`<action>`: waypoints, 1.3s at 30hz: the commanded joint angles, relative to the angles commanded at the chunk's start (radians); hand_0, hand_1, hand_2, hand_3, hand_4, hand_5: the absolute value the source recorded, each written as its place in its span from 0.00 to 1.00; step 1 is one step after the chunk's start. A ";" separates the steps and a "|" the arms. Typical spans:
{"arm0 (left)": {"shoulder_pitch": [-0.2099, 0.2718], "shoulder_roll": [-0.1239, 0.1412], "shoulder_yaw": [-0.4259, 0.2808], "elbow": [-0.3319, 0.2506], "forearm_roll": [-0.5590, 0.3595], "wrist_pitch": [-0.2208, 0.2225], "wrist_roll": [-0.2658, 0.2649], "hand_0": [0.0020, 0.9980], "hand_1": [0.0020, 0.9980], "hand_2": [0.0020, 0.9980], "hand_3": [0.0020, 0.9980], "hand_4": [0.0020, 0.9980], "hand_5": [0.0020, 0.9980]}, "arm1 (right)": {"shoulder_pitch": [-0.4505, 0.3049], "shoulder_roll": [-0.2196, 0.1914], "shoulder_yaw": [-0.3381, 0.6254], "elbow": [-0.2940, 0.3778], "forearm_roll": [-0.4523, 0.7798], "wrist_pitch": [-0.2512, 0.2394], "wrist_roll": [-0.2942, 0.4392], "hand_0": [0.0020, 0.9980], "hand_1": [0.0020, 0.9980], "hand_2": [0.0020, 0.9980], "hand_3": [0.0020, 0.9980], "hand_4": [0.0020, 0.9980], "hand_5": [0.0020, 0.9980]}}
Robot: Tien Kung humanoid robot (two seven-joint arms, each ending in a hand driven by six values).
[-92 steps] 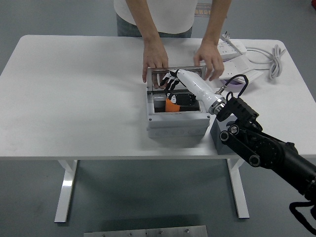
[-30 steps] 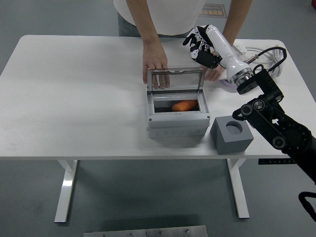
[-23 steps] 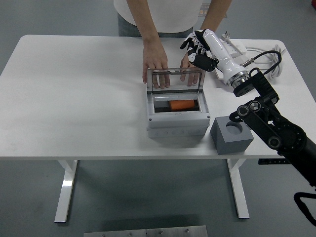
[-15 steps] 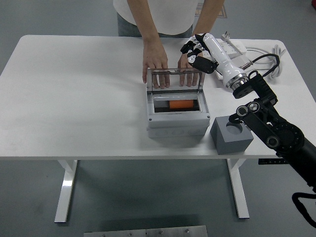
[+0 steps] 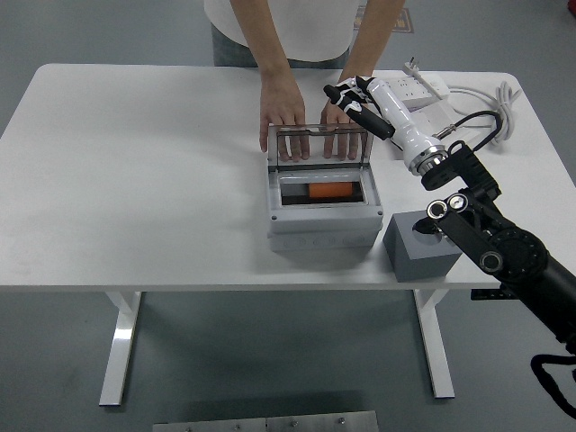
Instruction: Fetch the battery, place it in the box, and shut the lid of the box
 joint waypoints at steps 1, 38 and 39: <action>-0.001 0.000 -0.001 0.000 0.002 -0.001 0.000 0.63 0.70 0.57 0.54 0.50 0.00 | 0.000 0.001 -0.003 -0.006 0.001 0.000 0.000 0.76 0.66 0.64 0.63 1.00 1.00; -0.001 0.002 -0.004 0.000 0.012 -0.003 -0.004 0.63 0.70 0.57 0.54 0.50 0.00 | 0.012 -0.027 -0.088 0.009 -0.008 -0.031 -0.030 0.24 0.40 0.62 0.64 0.98 1.00; -0.001 0.002 -0.003 0.000 0.012 -0.003 -0.004 0.63 0.70 0.57 0.54 0.50 0.00 | 0.012 -0.028 -0.089 0.011 -0.009 -0.032 -0.031 0.17 0.35 0.61 0.64 0.98 1.00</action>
